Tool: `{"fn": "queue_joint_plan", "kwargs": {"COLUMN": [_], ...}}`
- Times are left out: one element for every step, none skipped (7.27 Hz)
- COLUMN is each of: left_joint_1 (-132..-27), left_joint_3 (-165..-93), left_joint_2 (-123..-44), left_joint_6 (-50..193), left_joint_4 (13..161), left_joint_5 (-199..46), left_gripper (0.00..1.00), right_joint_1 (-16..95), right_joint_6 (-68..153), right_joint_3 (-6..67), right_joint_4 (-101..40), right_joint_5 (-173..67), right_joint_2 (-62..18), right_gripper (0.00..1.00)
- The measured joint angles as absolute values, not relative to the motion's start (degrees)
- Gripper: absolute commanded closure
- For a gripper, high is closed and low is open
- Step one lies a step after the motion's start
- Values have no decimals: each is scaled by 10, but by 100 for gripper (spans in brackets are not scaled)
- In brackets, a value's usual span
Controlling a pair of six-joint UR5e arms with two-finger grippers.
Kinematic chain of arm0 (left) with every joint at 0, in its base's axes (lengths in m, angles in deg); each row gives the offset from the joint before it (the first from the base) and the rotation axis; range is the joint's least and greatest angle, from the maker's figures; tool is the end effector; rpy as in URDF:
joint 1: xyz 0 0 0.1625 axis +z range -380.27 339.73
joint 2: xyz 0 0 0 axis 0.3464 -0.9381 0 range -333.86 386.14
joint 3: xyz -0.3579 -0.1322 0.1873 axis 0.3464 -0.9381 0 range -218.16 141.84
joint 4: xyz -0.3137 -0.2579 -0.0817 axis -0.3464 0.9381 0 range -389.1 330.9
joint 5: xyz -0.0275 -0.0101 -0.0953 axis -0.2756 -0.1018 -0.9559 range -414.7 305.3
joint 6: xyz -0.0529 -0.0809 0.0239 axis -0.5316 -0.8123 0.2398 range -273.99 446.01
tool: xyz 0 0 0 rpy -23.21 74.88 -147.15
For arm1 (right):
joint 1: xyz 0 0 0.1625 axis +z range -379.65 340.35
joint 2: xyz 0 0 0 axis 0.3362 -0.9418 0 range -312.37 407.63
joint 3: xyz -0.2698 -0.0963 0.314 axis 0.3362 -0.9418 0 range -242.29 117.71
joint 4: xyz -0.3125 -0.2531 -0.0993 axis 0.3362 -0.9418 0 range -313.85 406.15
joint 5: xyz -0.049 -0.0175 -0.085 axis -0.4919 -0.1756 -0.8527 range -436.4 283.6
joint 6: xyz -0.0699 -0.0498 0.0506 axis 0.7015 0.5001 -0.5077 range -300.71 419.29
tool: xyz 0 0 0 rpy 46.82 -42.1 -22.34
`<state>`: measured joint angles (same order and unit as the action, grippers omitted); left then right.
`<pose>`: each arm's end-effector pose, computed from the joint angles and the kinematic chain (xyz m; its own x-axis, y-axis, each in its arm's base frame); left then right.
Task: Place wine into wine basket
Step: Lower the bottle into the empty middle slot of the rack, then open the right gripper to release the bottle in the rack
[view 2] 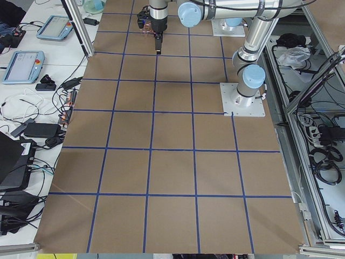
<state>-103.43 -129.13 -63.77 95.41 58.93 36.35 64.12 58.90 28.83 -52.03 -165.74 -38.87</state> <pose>-0.0718 -0.5052 0.4839 -0.9988 0.0444 -0.0211 0.0448 0.9989 -0.0156 0.0769 -0.5340 0.4618 -0.9933 0.1147 -0.0119 0.1152 0.9914 -0.0619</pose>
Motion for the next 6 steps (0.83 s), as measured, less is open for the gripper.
{"fn": "queue_joint_plan", "kwargs": {"left_joint_1": [-1034,-1034,-1034,-1033,-1033,-1033], "left_joint_3": [-1291,-1291,-1291,-1291,-1291,-1291], "left_joint_2": [-638,-638,-638,-638,-639,-639], "left_joint_6": [954,954,954,954,954,954], "left_joint_4": [589,589,589,589,588,588], "left_joint_5": [364,364,364,364,364,364], "left_gripper": [0,0,0,0,0,0], "right_joint_1": [641,641,641,640,640,640], "right_joint_6": [590,595,604,610,612,612], "right_joint_3": [290,295,309,326,338,345], "right_joint_4": [-525,-537,-557,-577,-590,-596], "right_joint_5": [-1658,-1658,-1659,-1659,-1660,-1660], "right_joint_2": [-380,-372,-368,-367,-364,-359], "right_gripper": [100,100,100,100,100,100]}}
